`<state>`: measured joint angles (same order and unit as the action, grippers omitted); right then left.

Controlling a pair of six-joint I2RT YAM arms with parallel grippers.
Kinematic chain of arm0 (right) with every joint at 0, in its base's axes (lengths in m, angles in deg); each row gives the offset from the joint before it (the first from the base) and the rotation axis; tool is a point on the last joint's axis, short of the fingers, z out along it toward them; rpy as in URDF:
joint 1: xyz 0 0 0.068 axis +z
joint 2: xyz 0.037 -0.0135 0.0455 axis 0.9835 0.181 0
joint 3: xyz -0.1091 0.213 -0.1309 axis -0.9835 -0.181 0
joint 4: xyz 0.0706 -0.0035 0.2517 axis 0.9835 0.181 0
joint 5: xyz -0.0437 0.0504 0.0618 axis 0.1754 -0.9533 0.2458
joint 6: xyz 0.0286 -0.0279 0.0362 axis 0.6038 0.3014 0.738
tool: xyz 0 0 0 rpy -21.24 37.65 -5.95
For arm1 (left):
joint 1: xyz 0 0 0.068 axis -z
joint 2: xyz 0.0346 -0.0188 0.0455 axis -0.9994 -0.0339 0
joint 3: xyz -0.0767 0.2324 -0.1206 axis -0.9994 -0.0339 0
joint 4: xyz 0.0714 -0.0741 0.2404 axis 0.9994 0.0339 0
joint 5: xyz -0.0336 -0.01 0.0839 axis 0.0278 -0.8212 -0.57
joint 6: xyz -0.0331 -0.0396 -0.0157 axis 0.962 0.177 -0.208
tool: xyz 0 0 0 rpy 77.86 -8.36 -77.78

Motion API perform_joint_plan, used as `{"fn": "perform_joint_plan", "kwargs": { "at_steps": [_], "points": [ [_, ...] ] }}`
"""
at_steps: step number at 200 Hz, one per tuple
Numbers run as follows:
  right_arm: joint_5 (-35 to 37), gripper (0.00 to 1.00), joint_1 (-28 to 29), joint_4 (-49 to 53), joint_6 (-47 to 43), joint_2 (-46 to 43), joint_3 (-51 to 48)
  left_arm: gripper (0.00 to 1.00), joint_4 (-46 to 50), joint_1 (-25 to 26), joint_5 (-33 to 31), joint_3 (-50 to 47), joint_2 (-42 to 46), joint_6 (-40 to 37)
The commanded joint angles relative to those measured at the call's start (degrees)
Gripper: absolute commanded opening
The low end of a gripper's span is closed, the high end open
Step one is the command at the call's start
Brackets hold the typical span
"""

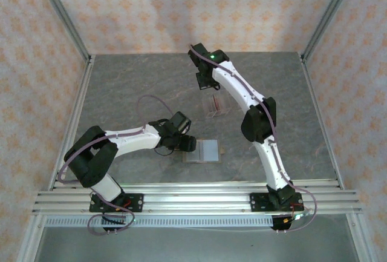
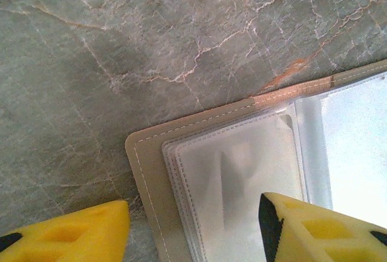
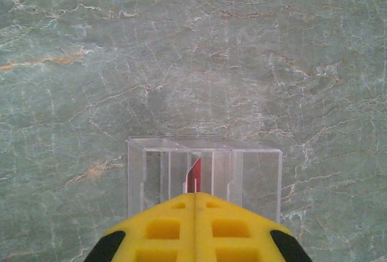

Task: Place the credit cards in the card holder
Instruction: Pick up the credit card from the storage box, then insert the credit card into the card slot.

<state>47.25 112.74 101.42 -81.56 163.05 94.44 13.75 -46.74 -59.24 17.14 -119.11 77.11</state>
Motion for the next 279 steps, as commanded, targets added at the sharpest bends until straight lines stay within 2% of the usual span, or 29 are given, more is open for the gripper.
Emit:
{"fn": "perform_joint_plan", "kwargs": {
  "at_steps": [1, 19, 40, 81, 125, 152, 176, 219, 279],
  "points": [
    [-0.9, 0.0, -0.3, 2.7, 0.7, -3.4, 1.0, 0.59, 1.7, 0.4, -0.9, 0.8, 0.8, 0.3],
    [-2.5, 0.0, -0.2, 2.0, 1.2, -6.0, -1.1, 0.6, 2.2, 0.4, -0.8, 0.9, 1.8, 0.2],
    [-5.5, 0.0, 0.2, -1.5, 2.4, -11.6, -8.1, 0.6, 3.1, 0.3, -1.0, 1.1, 3.3, -0.1],
    [-13.4, 0.0, 0.5, -14.9, 7.3, -27.3, -31.1, 0.6, 4.4, 0.3, -1.5, 0.8, 6.4, 0.2],
    [-24.2, 0.0, 0.8, -36.9, 16.4, -42.8, -59.3, 0.61, 6.3, 0.3, -1.1, 1.4, 7.7, 0.6],
    [-27.7, 0.0, 1.6, -53.3, 23.1, -50.9, -76.0, 0.62, 8.7, 0.4, -2.4, 1.7, 7.7, 0.4],
    [-27.3, 0.0, 3.2, -64.8, 26.8, -55.6, -87.2, 0.61, 9.0, 0.3, -3.0, 2.0, 6.1, 0.2],
    [-29.5, 0.0, 4.9, -76.4, 28.1, -56.3, -96.2, 0.58, 10.0, 1.1, -4.8, 4.2, 4.1, 0.0],
    [-30.5, 0.0, 4.8, -83.0, 26.8, -56.1, -101.1, 0.52, 12.9, 3.8, -8.1, 7.7, -1.2, 0.4]
  ]
}}
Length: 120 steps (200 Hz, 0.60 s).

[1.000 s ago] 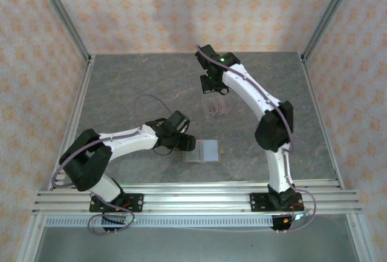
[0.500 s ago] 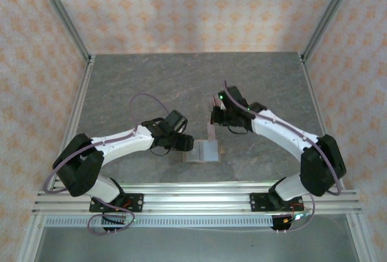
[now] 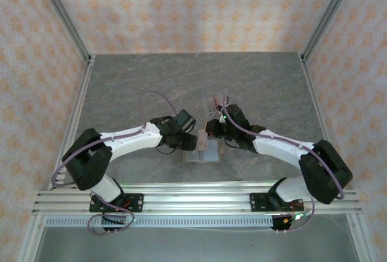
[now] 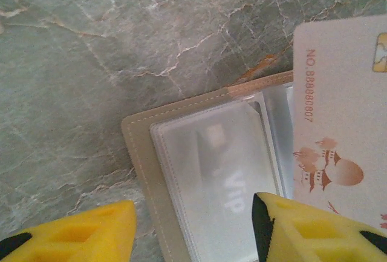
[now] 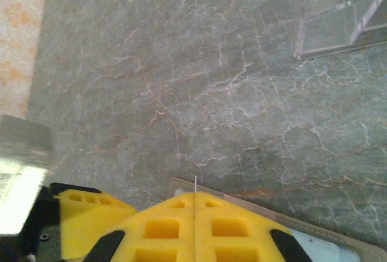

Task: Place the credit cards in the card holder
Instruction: Insert the credit card into the card slot.

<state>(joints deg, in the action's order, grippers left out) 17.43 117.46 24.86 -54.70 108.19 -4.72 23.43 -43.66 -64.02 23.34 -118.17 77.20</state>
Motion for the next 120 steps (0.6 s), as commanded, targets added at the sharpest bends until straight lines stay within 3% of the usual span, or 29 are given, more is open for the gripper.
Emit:
{"fn": "perform_joint_plan", "kwargs": {
  "at_steps": [1, 120],
  "points": [
    [-0.6, 0.0, 0.0, -6.5, -0.1, -1.2, -2.0, 0.52, 3.2, 0.8, -3.4, 1.5, -2.2, 0.4],
    [-2.2, 0.0, -2.0, -12.0, 0.2, -0.3, -6.8, 0.41, 3.9, 1.3, -5.9, 0.3, -6.1, 0.9]
  ]
}}
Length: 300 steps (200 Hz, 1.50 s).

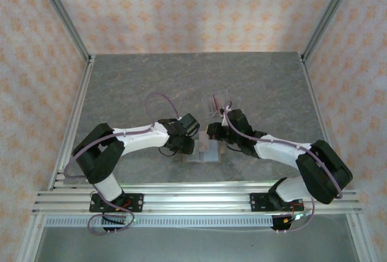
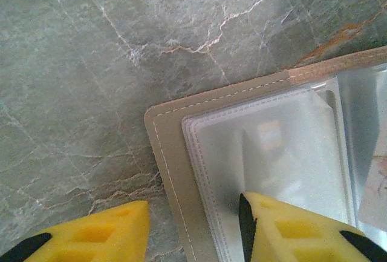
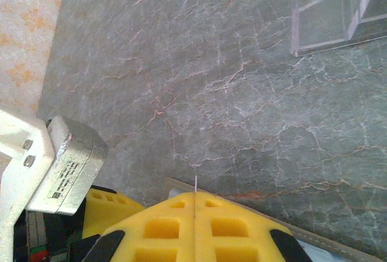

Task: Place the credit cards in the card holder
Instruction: Insert the credit card into the card slot.

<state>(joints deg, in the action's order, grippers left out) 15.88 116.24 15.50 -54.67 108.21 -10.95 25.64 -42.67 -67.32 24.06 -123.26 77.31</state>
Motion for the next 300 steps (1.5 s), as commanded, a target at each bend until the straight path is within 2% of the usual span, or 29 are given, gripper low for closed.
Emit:
{"fn": "perform_joint_plan", "kwargs": {
  "at_steps": [1, 117, 216, 300],
  "points": [
    [-0.7, 0.0, -0.8, -2.6, 0.1, -0.3, -0.6, 0.41, 1.7, 0.3, -2.6, -0.5, -1.0, 0.8],
    [-2.1, 0.0, -1.3, -5.7, 1.0, 3.7, -0.8, 0.38, 0.4, 0.2, -2.0, -2.4, -0.7, 1.9],
    [-0.6, 0.0, -1.9, -2.5, -0.7, 1.8, -0.9, 0.38, 0.5, 0.3, -1.9, -2.1, -1.0, 2.0],
    [-1.9, 0.0, -1.9, -4.0, -0.4, 3.5, -1.2, 0.38, 0.7, 0.4, -1.8, -1.7, -1.2, 2.2]
  ]
}}
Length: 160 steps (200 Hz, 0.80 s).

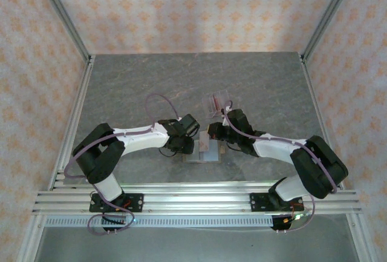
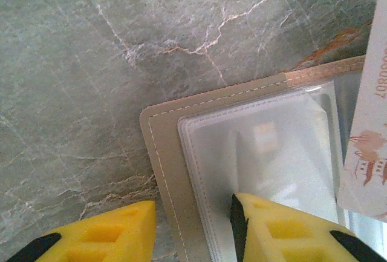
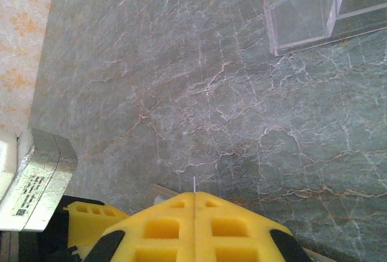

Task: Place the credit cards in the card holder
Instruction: Insert the credit card into the card slot.

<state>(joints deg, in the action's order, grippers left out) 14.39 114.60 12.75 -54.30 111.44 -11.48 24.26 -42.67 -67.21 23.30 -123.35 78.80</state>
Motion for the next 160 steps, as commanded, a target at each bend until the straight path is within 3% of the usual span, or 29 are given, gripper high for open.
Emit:
{"fn": "perform_joint_plan", "kwargs": {
  "at_steps": [1, 160],
  "points": [
    [-0.4, 0.0, -0.3, -1.3, -0.7, 0.3, -0.7, 0.38, 2.0, 0.4, -1.9, -0.9, -1.1, 0.7],
    [-3.2, 0.0, -0.3, -8.2, 2.2, 1.6, -6.4, 0.38, 2.0, 0.5, -1.5, -0.2, -2.1, 0.8]
  ]
}}
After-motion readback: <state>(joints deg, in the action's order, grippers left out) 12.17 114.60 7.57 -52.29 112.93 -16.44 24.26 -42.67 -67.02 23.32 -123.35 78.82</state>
